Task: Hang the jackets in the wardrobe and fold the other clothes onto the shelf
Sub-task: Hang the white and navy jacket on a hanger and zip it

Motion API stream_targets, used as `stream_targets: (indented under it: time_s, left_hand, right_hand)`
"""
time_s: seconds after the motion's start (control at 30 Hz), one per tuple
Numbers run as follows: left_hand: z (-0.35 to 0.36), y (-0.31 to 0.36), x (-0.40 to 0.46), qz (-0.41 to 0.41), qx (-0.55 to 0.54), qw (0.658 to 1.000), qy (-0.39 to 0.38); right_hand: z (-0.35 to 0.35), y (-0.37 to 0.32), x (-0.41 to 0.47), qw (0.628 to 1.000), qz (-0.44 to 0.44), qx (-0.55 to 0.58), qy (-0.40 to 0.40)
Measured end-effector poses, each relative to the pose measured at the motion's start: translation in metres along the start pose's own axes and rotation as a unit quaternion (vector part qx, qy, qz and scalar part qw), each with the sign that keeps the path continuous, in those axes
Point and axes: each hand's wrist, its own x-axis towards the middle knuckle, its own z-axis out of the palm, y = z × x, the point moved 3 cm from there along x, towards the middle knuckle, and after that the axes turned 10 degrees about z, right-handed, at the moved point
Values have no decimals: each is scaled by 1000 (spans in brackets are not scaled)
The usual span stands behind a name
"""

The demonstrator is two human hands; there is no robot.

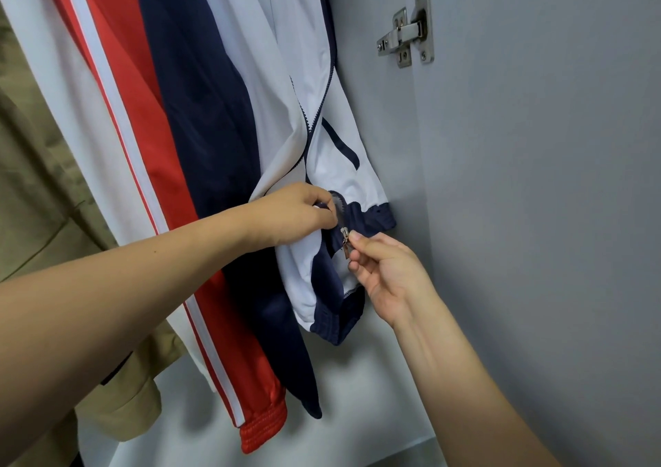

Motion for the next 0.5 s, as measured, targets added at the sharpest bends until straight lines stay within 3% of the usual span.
stream_targets:
  time_s: [0.33,0.43,0.5]
  left_hand:
    - [-2,-5,-4,28,17,999,-18]
    - [-3,-3,-4,118,108,986,44]
    - [-5,8,-9,247,261,929,89]
  right_hand:
    - [3,-1,-1,1000,6,0,-5]
    - [0,-2,2,999,30,-24,11]
    - [-2,-3,2,997,51,-46,20]
